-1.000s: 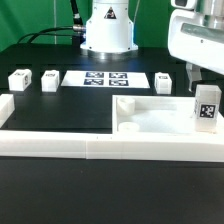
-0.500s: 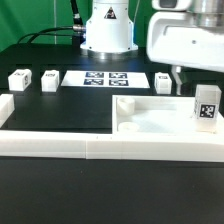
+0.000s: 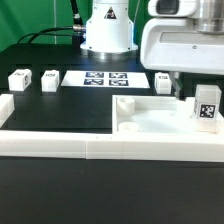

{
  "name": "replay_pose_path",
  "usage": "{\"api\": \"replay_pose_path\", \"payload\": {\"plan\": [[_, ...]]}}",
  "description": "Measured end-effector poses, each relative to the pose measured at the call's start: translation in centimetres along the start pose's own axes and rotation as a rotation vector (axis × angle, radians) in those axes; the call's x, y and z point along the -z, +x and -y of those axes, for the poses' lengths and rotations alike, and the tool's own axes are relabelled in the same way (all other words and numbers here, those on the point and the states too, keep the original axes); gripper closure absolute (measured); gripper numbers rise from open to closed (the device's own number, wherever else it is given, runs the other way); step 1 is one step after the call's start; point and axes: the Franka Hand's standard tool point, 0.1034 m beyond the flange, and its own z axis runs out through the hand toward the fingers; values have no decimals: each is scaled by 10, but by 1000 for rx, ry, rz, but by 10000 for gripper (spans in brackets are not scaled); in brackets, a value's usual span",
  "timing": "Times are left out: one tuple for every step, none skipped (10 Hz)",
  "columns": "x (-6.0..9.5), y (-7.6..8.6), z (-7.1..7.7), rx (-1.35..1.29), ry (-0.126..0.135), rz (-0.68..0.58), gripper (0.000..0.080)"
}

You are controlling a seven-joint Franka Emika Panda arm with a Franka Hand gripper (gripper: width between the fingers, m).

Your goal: Assemble square table

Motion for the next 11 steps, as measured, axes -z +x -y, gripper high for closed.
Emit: {"api": "replay_pose_path", "payload": {"plan": [[0,1,-3,-3,-1,0,151],[0,1,-3,-23,-1,-1,171],[0,1,-3,-23,-1,-1,311],[0,1,-3,-76,1,1,311],[-1,2,-6,-171,-2,1,489],[-1,2,-6,-241,-2,1,489],[-1,2,-6,-318,-2,1,506],[-1,2,-7,-393,-2,1,506],[-2,2,-6,-558,-13,-9,506],[-2,0,-5,-724,-25,-21,506],[-3,1,-7,-874,-24,-25,506]]}}
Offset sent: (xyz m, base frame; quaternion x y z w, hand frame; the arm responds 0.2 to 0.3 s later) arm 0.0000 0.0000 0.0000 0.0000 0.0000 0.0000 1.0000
